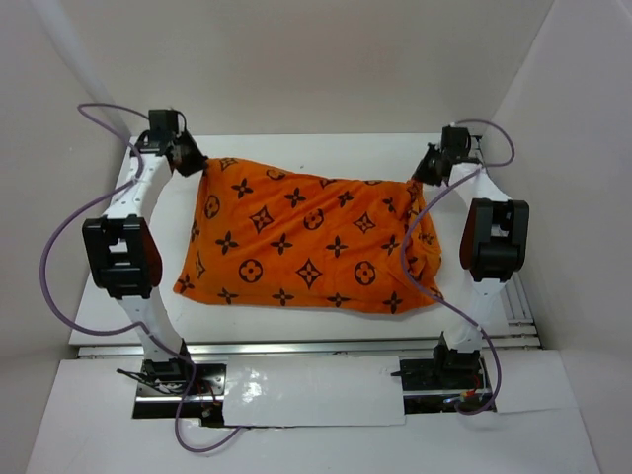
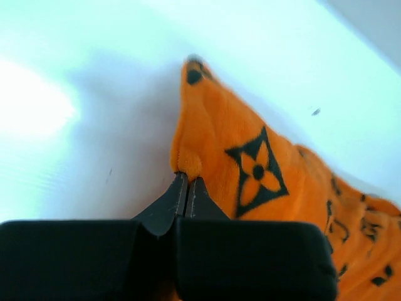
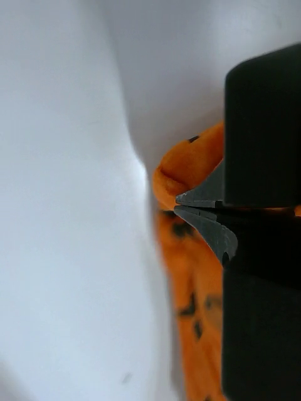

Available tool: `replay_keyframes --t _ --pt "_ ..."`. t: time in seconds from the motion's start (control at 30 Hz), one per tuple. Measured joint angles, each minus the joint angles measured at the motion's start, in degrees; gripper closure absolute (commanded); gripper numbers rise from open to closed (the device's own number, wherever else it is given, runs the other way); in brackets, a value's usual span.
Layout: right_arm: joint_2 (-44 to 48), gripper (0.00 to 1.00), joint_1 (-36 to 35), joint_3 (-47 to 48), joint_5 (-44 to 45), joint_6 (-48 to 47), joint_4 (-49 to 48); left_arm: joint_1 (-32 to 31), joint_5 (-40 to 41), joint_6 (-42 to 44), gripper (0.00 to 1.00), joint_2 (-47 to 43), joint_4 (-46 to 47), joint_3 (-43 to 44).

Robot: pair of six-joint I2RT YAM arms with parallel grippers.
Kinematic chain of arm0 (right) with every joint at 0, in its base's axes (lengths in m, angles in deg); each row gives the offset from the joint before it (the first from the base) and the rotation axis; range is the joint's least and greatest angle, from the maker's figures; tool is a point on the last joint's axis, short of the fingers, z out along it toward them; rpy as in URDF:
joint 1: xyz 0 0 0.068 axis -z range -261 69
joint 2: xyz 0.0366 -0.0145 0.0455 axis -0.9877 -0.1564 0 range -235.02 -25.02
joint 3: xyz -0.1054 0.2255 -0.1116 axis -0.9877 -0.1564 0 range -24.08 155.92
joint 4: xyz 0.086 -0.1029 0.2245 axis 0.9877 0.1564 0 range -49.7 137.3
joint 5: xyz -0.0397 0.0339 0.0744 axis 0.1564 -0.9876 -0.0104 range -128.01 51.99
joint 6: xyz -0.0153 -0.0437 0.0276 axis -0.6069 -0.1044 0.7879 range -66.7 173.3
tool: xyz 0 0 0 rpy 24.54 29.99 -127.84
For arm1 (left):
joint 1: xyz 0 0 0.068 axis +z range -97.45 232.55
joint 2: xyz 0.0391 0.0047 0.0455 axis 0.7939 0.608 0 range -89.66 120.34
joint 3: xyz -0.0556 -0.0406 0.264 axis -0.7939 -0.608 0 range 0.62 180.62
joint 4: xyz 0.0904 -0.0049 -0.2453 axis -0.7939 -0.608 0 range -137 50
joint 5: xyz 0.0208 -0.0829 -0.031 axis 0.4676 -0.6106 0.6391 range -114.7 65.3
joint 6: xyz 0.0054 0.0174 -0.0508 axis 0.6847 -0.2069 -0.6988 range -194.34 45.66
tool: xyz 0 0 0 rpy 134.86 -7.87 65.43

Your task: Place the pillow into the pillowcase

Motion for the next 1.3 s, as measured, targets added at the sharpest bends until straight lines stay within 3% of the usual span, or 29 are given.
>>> replay_keyframes --t 0.17,0.27,0.33,0.4,0.47,0.57,0.67,0.7,0.73,0.77,0.8,0.83,0.87,0.9,1.0,1.17,1.3 --pt "-0.24 1.00 0.50 22.18 1.29 -2.32 4.02 1.27 1.16 1.62 1.00 2.49 -11.63 24.55" --pt "-1.88 1.00 1.40 40.70 1.90 -3.32 6.23 3.54 0.52 1.68 1.00 3.17 -14.23 39.65" --pt "-1.81 1.00 2.32 48.94 1.84 -3.87 5.88 5.77 -0.37 1.51 1.00 0.20 -12.90 42.82" --pt "0.22 1.00 3.23 51.25 1.84 -4.28 4.76 7.28 -0.42 1.40 1.00 -4.81 -12.00 40.50" --pt "5.68 1.00 4.37 44.02 1.36 -4.55 1.20 7.69 0.07 1.38 1.00 -11.39 -10.40 32.92" --pt "15.63 1.00 6.21 24.90 -0.26 -4.72 -4.35 7.72 1.09 1.42 1.00 -20.24 -8.35 20.35" --pt "23.17 1.00 7.85 3.74 -4.83 -4.76 -10.88 8.17 1.97 0.90 1.00 -29.70 -1.33 0.15" --pt "24.98 0.94 8.17 -3.26 -6.32 -4.44 -12.50 8.41 1.84 -0.04 1.00 -32.87 0.87 -8.72" --pt "26.03 0.83 8.33 -10.32 -7.32 -3.91 -14.60 8.61 1.73 -0.96 0.93 -35.39 2.80 -16.98" --pt "26.86 0.58 8.35 -17.84 -7.87 -3.32 -16.06 8.81 1.84 -2.19 0.77 -36.98 2.91 -24.79" --pt "27.15 0.21 8.35 -23.65 -8.02 -2.49 -16.17 8.90 1.88 -3.39 0.44 -37.16 2.47 -30.58" --pt "27.19 0.00 8.35 -30.42 -8.09 -2.16 -16.55 8.96 2.19 -5.51 0.27 -36.63 1.49 -38.71" --pt "27.17 0.00 8.35 -35.47 -8.09 -2.25 -15.15 8.96 2.21 -6.21 0.10 -36.33 0.55 -40.96" --pt "27.28 0.00 8.35 -39.04 -7.45 -2.54 -12.15 9.07 2.64 -7.45 0.00 -36.22 -2.05 -44.87" --pt "30.75 0.00 7.91 -41.00 -4.15 -2.43 -4.98 9.20 4.22 -9.73 0.00 -38.03 -9.16 -48.24" --pt "46.05 0.00 6.16 -36.26 1.05 -2.25 -6.95 8.76 5.44 -10.69 0.00 -46.25 -9.25 -43.80" --pt "47.78 0.00 5.01 -31.74 1.51 -2.71 -8.44 7.17 5.38 -10.69 0.00 -47.34 -7.82 -42.18"
